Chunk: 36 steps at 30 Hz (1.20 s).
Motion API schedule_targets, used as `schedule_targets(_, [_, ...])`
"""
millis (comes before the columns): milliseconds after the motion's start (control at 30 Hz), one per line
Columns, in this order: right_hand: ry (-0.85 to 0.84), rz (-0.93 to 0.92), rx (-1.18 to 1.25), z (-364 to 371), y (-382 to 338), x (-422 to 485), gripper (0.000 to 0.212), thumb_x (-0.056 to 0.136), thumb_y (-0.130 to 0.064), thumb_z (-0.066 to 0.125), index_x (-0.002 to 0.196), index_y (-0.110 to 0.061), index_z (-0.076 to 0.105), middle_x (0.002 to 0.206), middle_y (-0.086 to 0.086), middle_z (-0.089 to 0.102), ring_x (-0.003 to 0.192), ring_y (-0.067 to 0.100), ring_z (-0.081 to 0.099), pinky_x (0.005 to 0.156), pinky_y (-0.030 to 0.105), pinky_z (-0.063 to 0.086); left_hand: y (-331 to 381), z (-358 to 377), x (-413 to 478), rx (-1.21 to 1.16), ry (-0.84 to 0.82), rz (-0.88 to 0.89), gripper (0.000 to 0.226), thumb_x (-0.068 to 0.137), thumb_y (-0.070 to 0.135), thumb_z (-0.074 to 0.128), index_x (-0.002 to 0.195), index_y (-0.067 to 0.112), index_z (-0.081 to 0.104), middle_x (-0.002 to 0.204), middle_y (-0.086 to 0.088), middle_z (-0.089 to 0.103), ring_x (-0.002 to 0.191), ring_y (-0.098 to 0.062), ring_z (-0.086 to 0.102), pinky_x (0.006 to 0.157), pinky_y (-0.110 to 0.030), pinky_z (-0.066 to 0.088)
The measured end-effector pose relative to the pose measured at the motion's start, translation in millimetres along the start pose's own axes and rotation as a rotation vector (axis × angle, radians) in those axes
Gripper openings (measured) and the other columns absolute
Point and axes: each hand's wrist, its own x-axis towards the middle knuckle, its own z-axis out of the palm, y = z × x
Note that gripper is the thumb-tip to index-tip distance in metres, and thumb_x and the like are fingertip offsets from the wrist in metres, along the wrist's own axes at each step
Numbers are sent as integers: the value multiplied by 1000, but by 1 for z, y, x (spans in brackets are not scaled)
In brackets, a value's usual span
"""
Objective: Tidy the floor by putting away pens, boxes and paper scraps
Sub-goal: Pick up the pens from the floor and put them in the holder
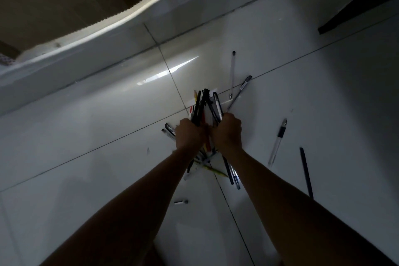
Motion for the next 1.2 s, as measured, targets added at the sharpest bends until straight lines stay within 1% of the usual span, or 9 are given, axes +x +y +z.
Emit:
schedule_targets(100, [-26,-16,20,-1,2,1,37,79,-25,76,102,2,66,99,17,71,85,28,69,61,25,50,3,1,1,-11,5,-7,34,86,24,64,109,1,54,104,-18,64,90,-31,66,74,-40,58])
schedule_targets(233, [-36,-26,76,-3,6,2,37,77,-24,78,101,2,66,95,15,71,83,27,70,59,23,49,3,-3,2,-40,-10,-28,38,85,24,65,112,1,53,96,-13,62,73,-22,61,59,-31,51])
schedule_targets(367, [-45,-24,115,-4,12,-1,37,81,-21,73,106,2,60,100,17,67,86,30,67,64,27,52,3,-1,0,4,20,-20,48,80,35,70,112,2,55,106,-15,64,92,-30,64,78,-43,57])
schedule_targets(500, [64,20,116,-15,14,3,31,87,-22,61,105,1,52,97,20,64,83,36,65,60,32,50,5,2,-5,96,43,31,49,82,38,68,111,3,55,108,-15,62,100,-33,62,82,-44,55])
schedule_targets(633, [129,18,150,-23,6,21,34,89,-21,58,111,3,49,102,24,62,84,38,65,60,30,47,6,4,-7,146,22,61,39,87,33,62,111,3,55,108,-14,63,97,-32,63,80,-41,56])
schedule_targets(800, [98,-22,118,-18,-8,35,32,91,-22,59,110,1,49,106,24,63,92,38,64,71,38,55,5,-2,-3,189,19,51,44,84,36,65,113,6,54,110,-13,62,98,-30,62,80,-39,54])
schedule_targets(867, [70,-18,115,-16,-13,38,40,89,-29,64,114,0,50,109,22,62,96,36,63,75,39,55,5,-1,-3,200,22,61,41,85,36,63,112,6,54,109,-13,63,97,-30,62,79,-40,55])
schedule_targets(1000, [43,-31,64,-14,-21,43,56,84,-39,70,121,-1,51,119,18,58,107,32,57,74,28,42,2,0,-1,193,25,73,37,88,36,59,111,7,55,107,-12,64,95,-30,64,79,-43,56])
schedule_targets(1200, [105,-21,-52,-16,-21,48,38,92,-35,60,115,-5,56,115,17,61,104,35,59,80,37,49,3,-1,0,138,6,108,41,89,41,54,112,8,55,104,-12,64,91,-30,64,79,-45,57])
